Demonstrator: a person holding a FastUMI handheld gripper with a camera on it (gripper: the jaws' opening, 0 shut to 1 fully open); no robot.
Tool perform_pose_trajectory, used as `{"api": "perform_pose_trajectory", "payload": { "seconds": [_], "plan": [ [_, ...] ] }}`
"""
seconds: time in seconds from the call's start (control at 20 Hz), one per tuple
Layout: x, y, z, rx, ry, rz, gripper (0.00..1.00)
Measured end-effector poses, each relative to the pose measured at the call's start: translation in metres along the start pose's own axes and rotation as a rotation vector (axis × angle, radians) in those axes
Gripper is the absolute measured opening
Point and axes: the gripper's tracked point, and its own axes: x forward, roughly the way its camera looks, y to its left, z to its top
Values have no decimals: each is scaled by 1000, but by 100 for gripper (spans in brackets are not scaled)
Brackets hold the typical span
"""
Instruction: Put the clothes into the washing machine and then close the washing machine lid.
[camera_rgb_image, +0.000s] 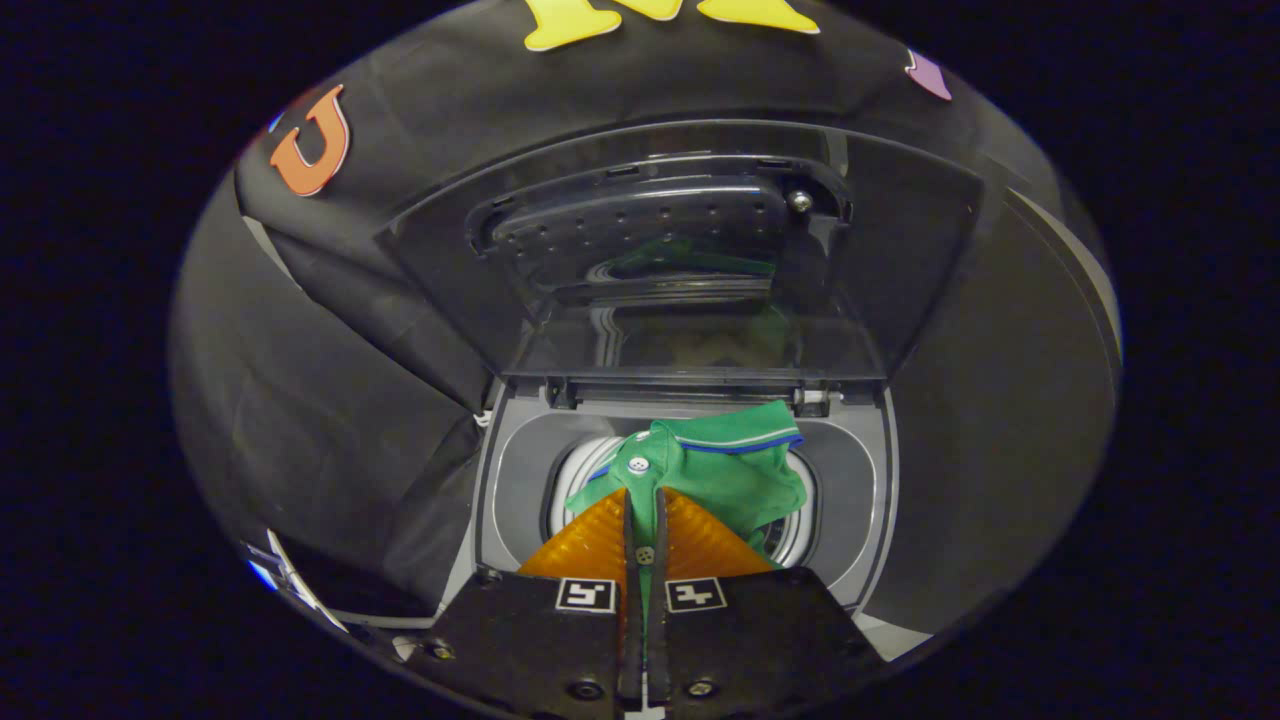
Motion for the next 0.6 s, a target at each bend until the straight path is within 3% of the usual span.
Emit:
{"api": "perform_pose_trajectory", "payload": {
  "seconds": [0.25,0.35,0.55,0.6],
  "plan": [
    [2,-4,-2,3,9,-9,5],
    [2,-2,-2,5,1,4,13],
    [-2,-17,6,12,-54,-70,93],
    [-3,-19,7,8,-74,-79,94]
  ]
}}
